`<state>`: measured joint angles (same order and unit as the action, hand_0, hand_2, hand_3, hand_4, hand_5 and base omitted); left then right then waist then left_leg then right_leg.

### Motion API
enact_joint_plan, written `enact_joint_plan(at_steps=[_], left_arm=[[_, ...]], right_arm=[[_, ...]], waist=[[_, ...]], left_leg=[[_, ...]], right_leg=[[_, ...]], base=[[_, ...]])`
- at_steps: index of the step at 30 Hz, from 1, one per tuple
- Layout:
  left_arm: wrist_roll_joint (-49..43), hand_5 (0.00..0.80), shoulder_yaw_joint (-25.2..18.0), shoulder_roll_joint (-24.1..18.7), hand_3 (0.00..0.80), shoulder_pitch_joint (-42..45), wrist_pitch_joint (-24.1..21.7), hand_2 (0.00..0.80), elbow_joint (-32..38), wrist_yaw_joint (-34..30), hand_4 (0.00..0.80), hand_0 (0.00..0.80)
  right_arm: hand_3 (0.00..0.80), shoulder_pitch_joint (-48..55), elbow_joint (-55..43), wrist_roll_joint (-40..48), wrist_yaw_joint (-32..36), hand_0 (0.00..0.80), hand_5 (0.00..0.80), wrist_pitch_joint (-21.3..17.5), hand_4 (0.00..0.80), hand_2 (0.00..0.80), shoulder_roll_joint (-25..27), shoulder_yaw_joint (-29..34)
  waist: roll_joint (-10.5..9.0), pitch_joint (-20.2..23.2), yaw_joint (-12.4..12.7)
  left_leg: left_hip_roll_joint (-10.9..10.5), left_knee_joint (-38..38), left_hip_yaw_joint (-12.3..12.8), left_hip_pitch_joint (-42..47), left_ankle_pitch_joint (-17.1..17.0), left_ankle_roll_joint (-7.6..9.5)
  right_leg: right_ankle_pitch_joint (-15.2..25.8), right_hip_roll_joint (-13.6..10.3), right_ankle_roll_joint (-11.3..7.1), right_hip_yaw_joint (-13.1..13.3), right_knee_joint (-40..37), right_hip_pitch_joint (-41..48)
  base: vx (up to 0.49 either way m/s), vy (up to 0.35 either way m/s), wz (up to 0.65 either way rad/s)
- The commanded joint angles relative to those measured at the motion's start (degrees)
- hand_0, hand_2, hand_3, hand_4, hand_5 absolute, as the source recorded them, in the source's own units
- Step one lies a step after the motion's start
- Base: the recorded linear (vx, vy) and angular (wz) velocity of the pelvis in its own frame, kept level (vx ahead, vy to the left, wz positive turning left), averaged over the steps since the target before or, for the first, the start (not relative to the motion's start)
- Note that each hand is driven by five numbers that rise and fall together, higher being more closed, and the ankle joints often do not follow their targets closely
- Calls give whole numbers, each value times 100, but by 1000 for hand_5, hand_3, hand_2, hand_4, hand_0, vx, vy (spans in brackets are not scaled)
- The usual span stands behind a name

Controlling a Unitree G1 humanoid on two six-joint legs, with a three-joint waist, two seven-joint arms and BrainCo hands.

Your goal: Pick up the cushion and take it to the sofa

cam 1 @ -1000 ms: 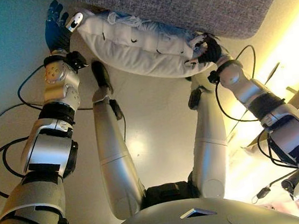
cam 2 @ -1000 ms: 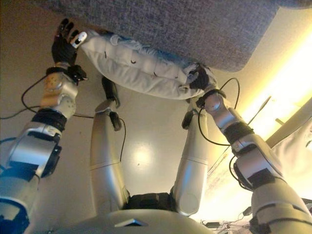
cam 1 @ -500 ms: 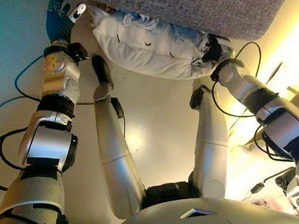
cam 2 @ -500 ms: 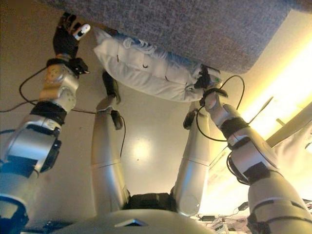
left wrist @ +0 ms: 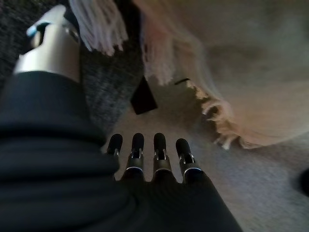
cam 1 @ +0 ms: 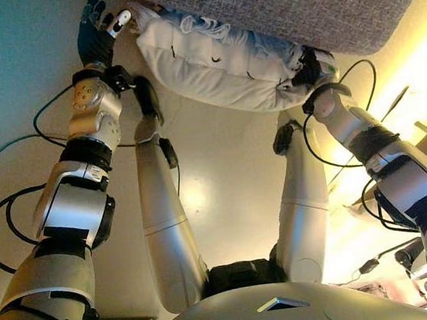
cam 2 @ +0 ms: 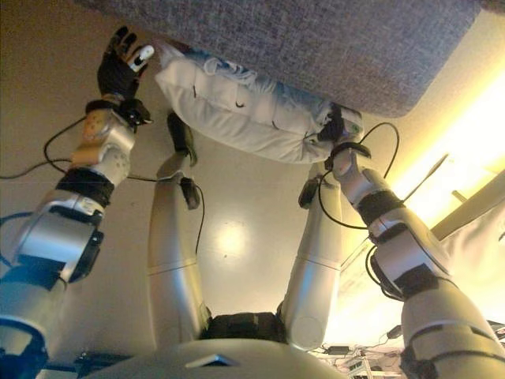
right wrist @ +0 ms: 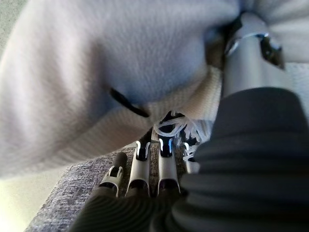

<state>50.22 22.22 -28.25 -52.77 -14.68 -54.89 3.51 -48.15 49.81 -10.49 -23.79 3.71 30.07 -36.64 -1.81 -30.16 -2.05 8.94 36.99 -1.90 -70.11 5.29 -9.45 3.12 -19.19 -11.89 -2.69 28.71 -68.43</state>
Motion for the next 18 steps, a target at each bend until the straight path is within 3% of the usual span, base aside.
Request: enact_joint_plan(at_steps=[1,7,9,13,18], left_arm=[[-398,0,-246,175,0,248,-188,0,99,-52,0,0],[-532,0,-153,191,0,254,-418,0,-1,-150,0,0],[-870,0,-143,132,0,292,-695,0,6,-31,0,0],[-2581,0,97,-157,0,415,-1029,0,219,1000,0,0],[-4216,0,563,-572,0,424,-869,0,299,1734,0,0]], right_arm=[[0,-140,-56,120,-454,0,0,32,0,0,611,395],[0,-194,4,180,-416,0,0,-24,0,0,566,371],[0,-168,-3,213,-427,0,0,-23,0,0,573,364],[0,-42,-156,288,-440,0,0,56,0,0,704,358],[0,24,-296,347,-378,0,0,45,0,0,975,294]], waist=[[458,36,-86],[418,36,-64],[416,36,-54],[464,36,-27],[530,36,-37]], left_leg=[[17,-259,39,-27,-221,61],[53,-270,32,-1,-223,75],[63,-244,28,-13,-207,79],[67,-230,41,-3,-196,83],[60,-215,85,-4,-184,90]], right_leg=[[92,51,-28,89,81,-14],[110,31,-24,53,62,24],[109,18,-20,42,78,10],[123,-19,-23,27,75,4],[115,-3,-10,66,96,-28]], base=[[0,0,0],[0,-5,0],[0,0,0],[0,0,0],[22,69,0]])
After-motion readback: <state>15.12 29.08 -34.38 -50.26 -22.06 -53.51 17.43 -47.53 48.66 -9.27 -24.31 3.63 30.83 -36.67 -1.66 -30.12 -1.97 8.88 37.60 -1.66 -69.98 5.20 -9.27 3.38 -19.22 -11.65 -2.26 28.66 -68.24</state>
